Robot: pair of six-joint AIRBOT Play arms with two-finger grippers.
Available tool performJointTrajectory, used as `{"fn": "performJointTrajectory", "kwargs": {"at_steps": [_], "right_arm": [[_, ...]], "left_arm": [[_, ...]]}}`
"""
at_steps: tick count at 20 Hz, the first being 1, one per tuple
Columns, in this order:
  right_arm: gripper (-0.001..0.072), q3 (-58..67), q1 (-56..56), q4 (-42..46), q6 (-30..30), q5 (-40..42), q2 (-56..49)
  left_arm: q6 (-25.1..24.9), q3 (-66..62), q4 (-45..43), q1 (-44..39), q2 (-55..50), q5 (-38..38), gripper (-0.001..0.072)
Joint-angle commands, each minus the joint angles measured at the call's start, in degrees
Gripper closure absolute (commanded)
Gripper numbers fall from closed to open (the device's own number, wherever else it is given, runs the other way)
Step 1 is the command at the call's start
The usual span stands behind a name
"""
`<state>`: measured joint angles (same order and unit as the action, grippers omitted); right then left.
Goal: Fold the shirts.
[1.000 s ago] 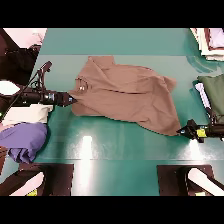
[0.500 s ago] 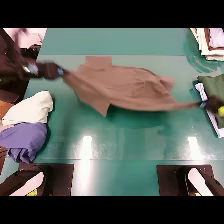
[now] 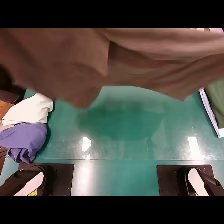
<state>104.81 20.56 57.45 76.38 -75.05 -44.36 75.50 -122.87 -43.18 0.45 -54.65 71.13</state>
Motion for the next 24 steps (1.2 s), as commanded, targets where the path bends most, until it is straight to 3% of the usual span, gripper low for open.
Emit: {"fn": "performJointTrajectory", "kwargs": {"at_steps": [1, 4, 8, 12, 15, 17, 19, 21, 24], "right_arm": [[0.0693, 14.91, -0.09, 6.82, 2.27, -6.27, -3.32], [0.0694, 19.87, -0.09, 6.69, 4.63, -11.69, -8.72], [0.0694, 9.68, -0.17, 4.63, 4.59, -14.14, -15.67], [0.0694, -0.31, -5.29, 6.19, 4.55, -16.68, -27.32], [0.0694, -4.26, -10.23, 7.26, 4.59, -16.48, -37.9], [0.0694, -4.28, -12.74, 7.28, 4.59, -14.82, -45.31], [0.0694, -1.51, -14.51, 7.3, 4.57, -10.75, -52.06], [0.0694, 2.95, -15.23, 7.28, 4.59, -6.1, -57.35], [0.0694, 9.88, -15.8, 7.3, 4.61, -0.81, -61.79]], "left_arm": [[2.58, -3.02, -0.04, 0.0, 5.2, -4.63, 0.0681], [2.62, -2.23, -1.31, 0.0, 5.55, -6.12, 0.0681], [4.17, 15.32, -3.85, 0.0, 2.38, -3.21, 0.0681], [3.32, 30.64, -4.11, 0.0, -9.07, 3.21, 0.068], [1.92, 34.97, -4.39, 0.0, -21.62, 2.03, 0.068], [1.36, 34.91, -4.44, 0.0, -29.62, -1.68, 0.068], [-1.07, 34.91, -4.35, 0.0, -36.17, -10.1, 0.068], [-1.49, 34.88, -4.24, 0.0, -39.41, -18.25, 0.068], [-6.19, 34.21, -4.13, 0.02, -40.28, -27.28, 0.068]]}}
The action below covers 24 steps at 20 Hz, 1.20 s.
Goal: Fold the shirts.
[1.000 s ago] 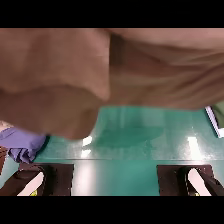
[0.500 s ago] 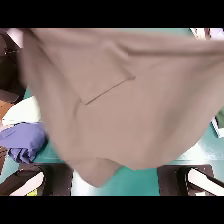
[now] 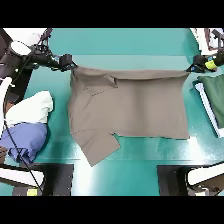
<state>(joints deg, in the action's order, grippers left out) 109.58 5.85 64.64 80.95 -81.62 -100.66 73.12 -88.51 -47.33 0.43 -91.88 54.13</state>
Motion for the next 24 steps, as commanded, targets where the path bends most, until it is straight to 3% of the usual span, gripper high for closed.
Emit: {"fn": "performJointTrajectory", "kwargs": {"at_steps": [1, 5, 8, 11, 17, 18, 19, 20, 21, 24], "right_arm": [[0.0694, 6.64, -1.03, 0.13, 0.0, 7.3, -5.99], [0.0695, 4.09, -0.02, 1.44, -2.14, 6.29, -3.45], [0.0696, -6.38, -0.5, 7.72, -3.48, 2.95, 1.88], [0.0695, -18.64, -0.48, 10.23, -3.48, 6.29, 7.43], [0.0692, -30.14, -0.48, 9.88, -3.43, 9.55, 9.75], [0.0686, -30.51, -0.48, 9.88, -3.41, 9.4, 9.75], [0.0602, -30.53, -0.26, 9.86, -3.39, 8.48, 9.75], [0.0413, -30.08, -0.11, 9.84, -3.3, 7.28, 9.75], [0.0361, -29.03, -0.09, 9.92, -2.6, 4.74, 9.75], [0.0362, -27.28, 1.18, 10.08, -3.02, -1.57, 11.47]], "left_arm": [[-5.14, -0.94, -0.11, 0.04, -3.04, -11.04, 0.068], [-10.82, -4.11, -0.5, 0.09, -2.84, -0.87, 0.0682], [-10.27, -3.23, -3.54, -0.35, -2.82, 8.74, 0.0683], [-8.31, -0.07, -8.33, -0.44, -2.82, 13.84, 0.0683], [-4.72, 8.59, -9.7, -0.44, -2.82, 15.37, 0.0677], [-3.23, 8.68, -10.19, -0.44, -2.82, 15.63, 0.058], [-1.33, 8.61, -10.64, -0.44, -2.82, 15.85, 0.0228], [0.13, 8.61, -10.64, -0.44, -2.82, 16.02, 0.0095], [0.22, 8.37, -11.17, -0.44, -2.8, 17.11, 0.0094], [1.22, 8.0, -15.3, 0.02, 0.22, 21.46, 0.0094]]}}
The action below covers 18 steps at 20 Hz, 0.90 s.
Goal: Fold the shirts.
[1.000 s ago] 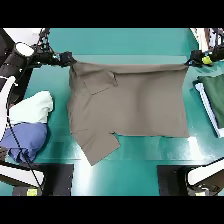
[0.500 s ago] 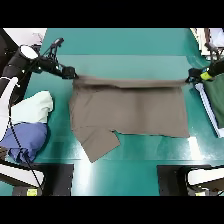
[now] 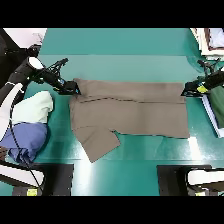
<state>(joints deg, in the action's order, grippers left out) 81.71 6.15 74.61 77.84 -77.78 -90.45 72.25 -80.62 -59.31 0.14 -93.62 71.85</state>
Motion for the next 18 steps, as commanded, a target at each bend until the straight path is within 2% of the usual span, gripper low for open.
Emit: {"fn": "performJointTrajectory", "kwargs": {"at_steps": [1, 5, 10, 14, 15, 18], "right_arm": [[0.0363, -0.61, 1.88, -0.02, 0.09, -5.35, 3.17], [0.0368, -9.64, 4.96, -0.07, 0.09, -3.69, 12.57], [0.0373, -16.92, 5.42, -0.33, 0.07, 1.55, 19.02], [0.038, -16.81, 5.07, -6.27, -2.19, 1.77, 18.99], [0.0401, -16.81, 5.07, -7.72, -2.62, 2.16, 18.99], [0.0401, -16.81, 5.07, -8.28, -2.73, 2.14, 18.99]], "left_arm": [[2.95, 0.68, -5.31, 0.44, 4.33, 4.9, 0.0094], [5.95, 15.08, -6.1, 0.2, 18.56, 5.73, 0.0094], [8.92, 43.04, 4.09, 0.2, 36.28, 3.26, 0.0093], [8.39, 54.97, 12.26, 0.17, 40.63, -0.55, 0.0094], [8.26, 56.33, 12.17, 0.2, 40.59, -1.55, 0.0094], [8.33, 58.71, 12.26, 0.2, 40.59, -5.35, 0.0094]]}}
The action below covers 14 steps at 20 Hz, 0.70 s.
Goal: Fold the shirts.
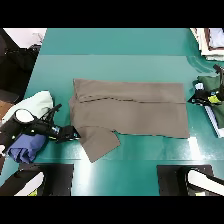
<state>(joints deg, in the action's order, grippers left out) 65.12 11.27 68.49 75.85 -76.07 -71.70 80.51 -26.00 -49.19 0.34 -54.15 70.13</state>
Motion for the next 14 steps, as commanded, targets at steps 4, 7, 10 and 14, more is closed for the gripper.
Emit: {"fn": "performJointTrajectory", "kwargs": {"at_steps": [4, 7, 10, 14], "right_arm": [[0.0401, -0.2, -0.04, -2.97, -0.74, 0.42, 0.24], [0.0401, -0.17, -0.02, -2.99, -0.74, 0.26, 0.24], [0.0401, -0.17, 0.02, -2.95, -0.79, -1.29, 0.24], [0.0401, -0.26, 2.43, -2.34, -2.97, -7.17, 0.24]], "left_arm": [[-0.02, 4.17, 4.31, -0.13, 1.07, -9.99, 0.0094], [0.11, 4.28, 4.22, -5.92, 1.05, -15.69, 0.0094], [2.86, 4.26, 4.31, -9.29, 1.07, -17.79, 0.0142], [3.02, 3.32, 4.42, -9.29, 1.07, -15.96, 0.068]]}}
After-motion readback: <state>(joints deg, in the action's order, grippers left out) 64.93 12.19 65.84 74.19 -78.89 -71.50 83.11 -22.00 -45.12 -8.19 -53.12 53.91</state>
